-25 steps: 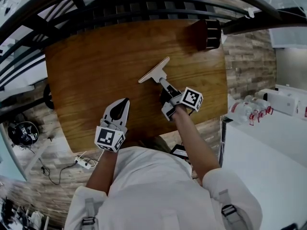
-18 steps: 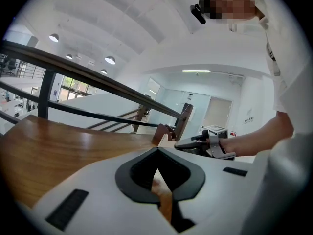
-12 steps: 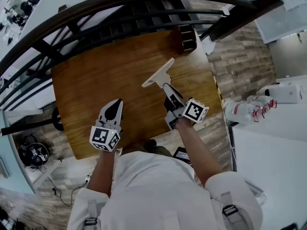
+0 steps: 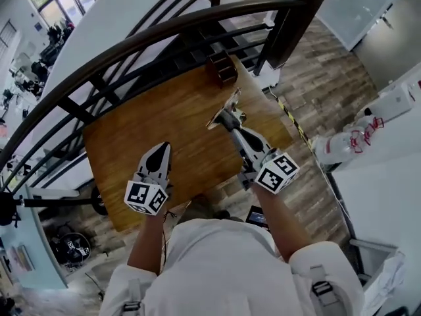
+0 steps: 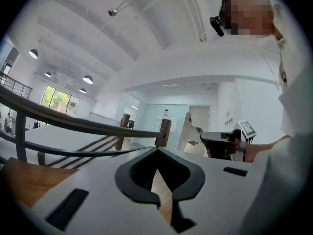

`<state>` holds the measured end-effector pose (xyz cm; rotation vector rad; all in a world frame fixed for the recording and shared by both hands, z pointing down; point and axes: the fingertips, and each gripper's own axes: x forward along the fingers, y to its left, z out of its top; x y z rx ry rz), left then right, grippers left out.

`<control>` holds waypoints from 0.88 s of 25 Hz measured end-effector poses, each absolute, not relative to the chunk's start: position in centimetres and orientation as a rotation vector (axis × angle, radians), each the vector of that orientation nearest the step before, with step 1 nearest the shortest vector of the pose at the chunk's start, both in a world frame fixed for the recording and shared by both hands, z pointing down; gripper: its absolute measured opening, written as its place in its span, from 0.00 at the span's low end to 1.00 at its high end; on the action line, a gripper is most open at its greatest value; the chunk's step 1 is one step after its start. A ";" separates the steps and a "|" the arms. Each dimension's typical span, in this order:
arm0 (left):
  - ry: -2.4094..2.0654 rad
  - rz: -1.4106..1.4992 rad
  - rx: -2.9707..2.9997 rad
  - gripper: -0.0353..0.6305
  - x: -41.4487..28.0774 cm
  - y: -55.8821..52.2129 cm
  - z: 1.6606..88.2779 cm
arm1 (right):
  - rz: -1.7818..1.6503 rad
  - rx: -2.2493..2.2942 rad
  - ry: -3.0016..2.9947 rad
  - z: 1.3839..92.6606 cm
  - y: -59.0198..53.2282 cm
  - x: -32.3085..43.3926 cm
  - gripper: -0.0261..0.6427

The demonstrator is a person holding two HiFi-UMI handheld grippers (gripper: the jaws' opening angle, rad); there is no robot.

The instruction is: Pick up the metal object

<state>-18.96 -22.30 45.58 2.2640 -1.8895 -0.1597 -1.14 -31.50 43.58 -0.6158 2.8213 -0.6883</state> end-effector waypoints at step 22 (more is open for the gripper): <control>-1.926 -0.153 2.372 0.07 -3.0 -15.0 41.0 | 0.095 -1.159 2.885 40.7 -21.0 17.3 0.08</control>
